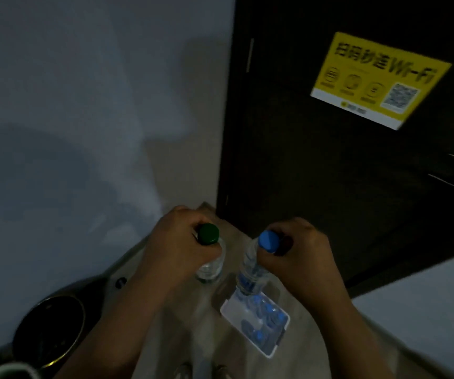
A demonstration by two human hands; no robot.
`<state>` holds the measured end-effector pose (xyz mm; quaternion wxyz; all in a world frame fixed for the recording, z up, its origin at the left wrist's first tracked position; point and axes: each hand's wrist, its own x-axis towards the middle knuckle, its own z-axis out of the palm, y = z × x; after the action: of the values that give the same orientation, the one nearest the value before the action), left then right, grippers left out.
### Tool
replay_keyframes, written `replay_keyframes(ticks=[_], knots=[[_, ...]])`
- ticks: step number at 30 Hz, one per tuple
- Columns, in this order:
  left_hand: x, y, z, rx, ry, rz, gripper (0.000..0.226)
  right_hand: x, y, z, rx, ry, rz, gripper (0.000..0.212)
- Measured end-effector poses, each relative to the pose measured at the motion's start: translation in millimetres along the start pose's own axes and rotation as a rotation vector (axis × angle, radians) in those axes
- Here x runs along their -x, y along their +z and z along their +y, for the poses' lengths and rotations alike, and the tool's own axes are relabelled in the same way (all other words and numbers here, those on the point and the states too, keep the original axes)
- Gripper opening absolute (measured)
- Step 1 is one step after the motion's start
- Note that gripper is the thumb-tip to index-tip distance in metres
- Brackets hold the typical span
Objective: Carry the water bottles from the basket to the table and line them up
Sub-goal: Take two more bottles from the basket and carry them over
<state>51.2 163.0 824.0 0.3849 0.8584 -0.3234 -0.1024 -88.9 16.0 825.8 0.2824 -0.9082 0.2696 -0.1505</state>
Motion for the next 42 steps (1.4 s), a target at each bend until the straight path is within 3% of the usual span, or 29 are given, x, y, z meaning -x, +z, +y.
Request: replay_keyframes(ticks=[6, 10, 19, 32, 34, 36, 39, 42], knots=[[33.6, -14.8, 0.6, -0.083, -0.219, 0.201, 0.013, -27.5, 7.0, -12.6, -0.103, -0.211, -0.184, 0.028], [72.8, -27.9, -12.6, -0.050, -0.364, 0.357, 0.023, -41.2, 24.3, -31.9, -0.136, -0.331, -0.300, 0.022], [187.7, -78.2, -38.9, -0.133, -0.629, 0.691, 0.026, -11.3, 82.7, -129.2, -0.106, -0.690, -0.524, 0.011], [428.3, -137.9, -66.7, -0.087, -0.986, 1.111, 0.021, 170.3, 174.2, -294.9, -0.218, -1.080, -0.804, 0.017], [437.0, -143.1, -68.6, -0.114, -1.021, 1.111, 0.021, 181.9, 170.1, -306.1, -0.222, -1.109, -0.816, 0.018], [524.1, -149.0, -66.3, -0.102, -1.144, 1.327, 0.021, 264.0, 197.6, -353.5, -0.229, -1.278, -0.961, 0.020], [536.7, -151.9, -66.6, -0.106, -1.187, 1.304, 0.021, 277.7, 194.8, -365.3, -0.281, -1.269, -0.996, 0.019], [573.3, -157.1, -62.9, -0.099, -1.249, 1.429, 0.020, 316.3, 211.3, -394.3, -0.304, -1.353, -1.107, 0.020]])
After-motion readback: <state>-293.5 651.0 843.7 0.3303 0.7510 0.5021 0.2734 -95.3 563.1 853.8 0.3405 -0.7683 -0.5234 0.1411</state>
